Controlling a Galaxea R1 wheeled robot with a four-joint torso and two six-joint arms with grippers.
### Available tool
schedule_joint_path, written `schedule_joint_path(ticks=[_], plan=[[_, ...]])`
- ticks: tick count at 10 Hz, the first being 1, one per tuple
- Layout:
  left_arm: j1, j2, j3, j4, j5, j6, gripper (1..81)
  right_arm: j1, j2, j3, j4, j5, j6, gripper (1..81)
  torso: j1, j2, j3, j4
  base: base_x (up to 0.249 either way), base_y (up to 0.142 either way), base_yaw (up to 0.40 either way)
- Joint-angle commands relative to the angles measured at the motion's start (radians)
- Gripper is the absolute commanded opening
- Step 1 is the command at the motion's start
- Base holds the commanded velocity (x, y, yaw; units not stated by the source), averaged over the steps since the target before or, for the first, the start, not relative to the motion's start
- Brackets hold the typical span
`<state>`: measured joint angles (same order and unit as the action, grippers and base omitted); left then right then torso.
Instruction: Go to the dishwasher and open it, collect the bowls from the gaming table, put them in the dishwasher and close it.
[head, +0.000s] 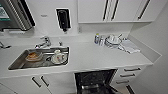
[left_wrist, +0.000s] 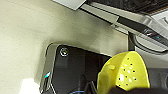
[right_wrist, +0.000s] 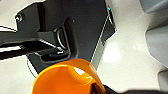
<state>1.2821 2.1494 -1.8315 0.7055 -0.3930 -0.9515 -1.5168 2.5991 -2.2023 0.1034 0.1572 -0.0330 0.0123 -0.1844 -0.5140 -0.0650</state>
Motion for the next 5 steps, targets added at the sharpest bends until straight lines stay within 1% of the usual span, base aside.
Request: schedule_joint_path(ticks=[1, 3, 4, 5], plan=[[-0.179, -0.117, 0.149, 0.011, 0.141, -0.023, 1.0, 0.013, -0.032, 0.02, -0.008, -0.067, -0.002, 1.0, 0.0, 0.0, -0.088, 0.0, 0.0, 0.0, 0.0], [-0.31, -0.129, 0.253, 0.023, 0.33, -0.023, 1.0, 0.017, -0.032, 0.024, -0.008, -0.067, -0.004, 1.0, 0.0, 0.0, -0.156, 0.0, 0.0, 0.0, 0.0], [-0.374, -0.13, 0.314, 0.026, 0.44, -0.023, 1.0, 0.02, -0.032, 0.03, -0.008, -0.067, -0.004, 1.0, 0.001, 0.001, -0.151, 0.0, 0.0, 0.0, 0.0], [-0.442, -0.13, 0.353, 0.026, 0.502, -0.023, 1.0, 0.02, -0.034, 0.032, -0.008, -0.067, -0.004, 1.0, 0.001, 0.001, -0.129, 0.0, 0.0, 0.0, 0.0]])
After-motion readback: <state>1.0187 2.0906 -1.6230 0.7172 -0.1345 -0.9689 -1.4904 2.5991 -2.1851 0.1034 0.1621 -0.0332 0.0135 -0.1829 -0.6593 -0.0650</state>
